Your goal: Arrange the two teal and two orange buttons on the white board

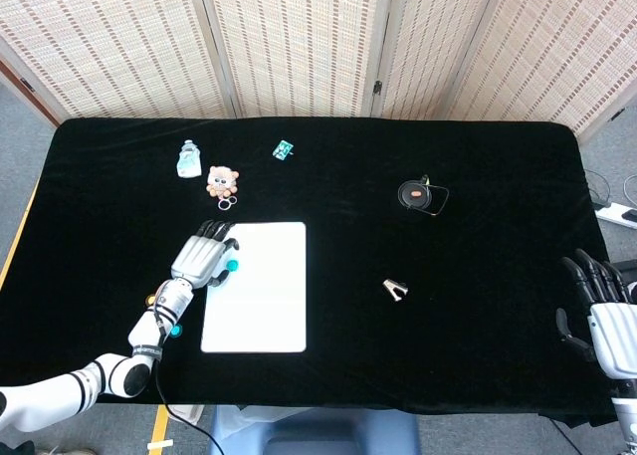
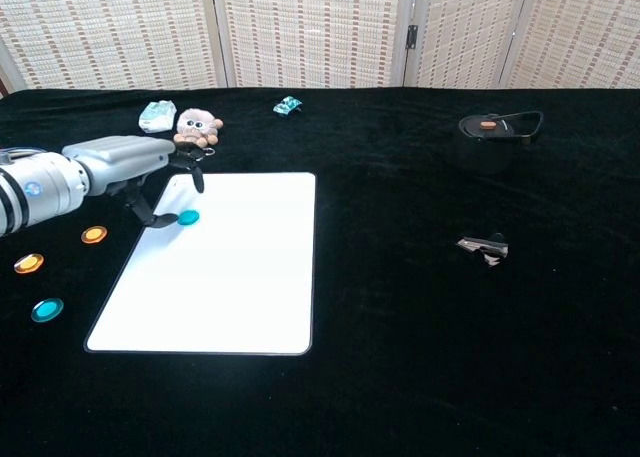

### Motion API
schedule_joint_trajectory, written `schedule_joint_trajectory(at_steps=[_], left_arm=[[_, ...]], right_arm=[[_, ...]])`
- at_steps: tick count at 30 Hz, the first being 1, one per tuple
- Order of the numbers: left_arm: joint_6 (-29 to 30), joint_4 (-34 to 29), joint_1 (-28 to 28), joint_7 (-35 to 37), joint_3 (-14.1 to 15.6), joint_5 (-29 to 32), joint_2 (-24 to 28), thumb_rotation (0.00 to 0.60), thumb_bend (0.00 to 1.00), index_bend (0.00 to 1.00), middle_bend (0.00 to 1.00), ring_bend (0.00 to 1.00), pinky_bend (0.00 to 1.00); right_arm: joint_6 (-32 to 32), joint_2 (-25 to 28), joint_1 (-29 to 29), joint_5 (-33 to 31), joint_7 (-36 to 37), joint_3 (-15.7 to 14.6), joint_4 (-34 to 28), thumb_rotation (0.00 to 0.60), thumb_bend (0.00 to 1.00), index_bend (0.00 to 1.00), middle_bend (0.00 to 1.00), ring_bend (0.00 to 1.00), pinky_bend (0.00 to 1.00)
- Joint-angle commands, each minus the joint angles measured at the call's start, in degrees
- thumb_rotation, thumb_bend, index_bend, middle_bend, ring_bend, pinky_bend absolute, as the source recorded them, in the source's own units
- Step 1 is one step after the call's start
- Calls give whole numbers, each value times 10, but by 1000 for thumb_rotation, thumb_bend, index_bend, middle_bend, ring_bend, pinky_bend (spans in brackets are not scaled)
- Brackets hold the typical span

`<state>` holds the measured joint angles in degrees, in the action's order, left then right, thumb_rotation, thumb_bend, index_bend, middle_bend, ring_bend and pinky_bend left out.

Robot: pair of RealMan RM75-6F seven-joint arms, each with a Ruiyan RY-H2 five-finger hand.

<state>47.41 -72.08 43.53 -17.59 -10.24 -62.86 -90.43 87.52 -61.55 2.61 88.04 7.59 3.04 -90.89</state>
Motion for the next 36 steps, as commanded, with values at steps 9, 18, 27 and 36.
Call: schedule_joint_trajectory(at_steps=[9, 18, 27, 36], left_arm=[[113, -123, -78, 46, 72, -128, 108, 600, 432, 405, 64, 0, 0], [206, -152, -142, 67, 140, -240, 141, 600, 432, 419, 64, 0, 0], [215, -134, -175, 51, 171, -264, 119, 600, 431, 418, 64, 0, 0], [211, -105, -193, 39, 170, -256, 99, 600, 430, 405, 64, 0, 0]], right_arm=[[3, 1, 3, 12, -2, 0, -5, 547, 589, 0, 0, 47, 0], [-1, -1, 9, 21, -2, -1, -8, 547, 588, 0, 0, 50, 0], [-3, -3, 12, 27, -1, -3, -8, 546, 588, 0, 0, 48, 0], [2, -1, 8, 26, 0, -5, -9, 544, 589, 0, 0, 42, 0]])
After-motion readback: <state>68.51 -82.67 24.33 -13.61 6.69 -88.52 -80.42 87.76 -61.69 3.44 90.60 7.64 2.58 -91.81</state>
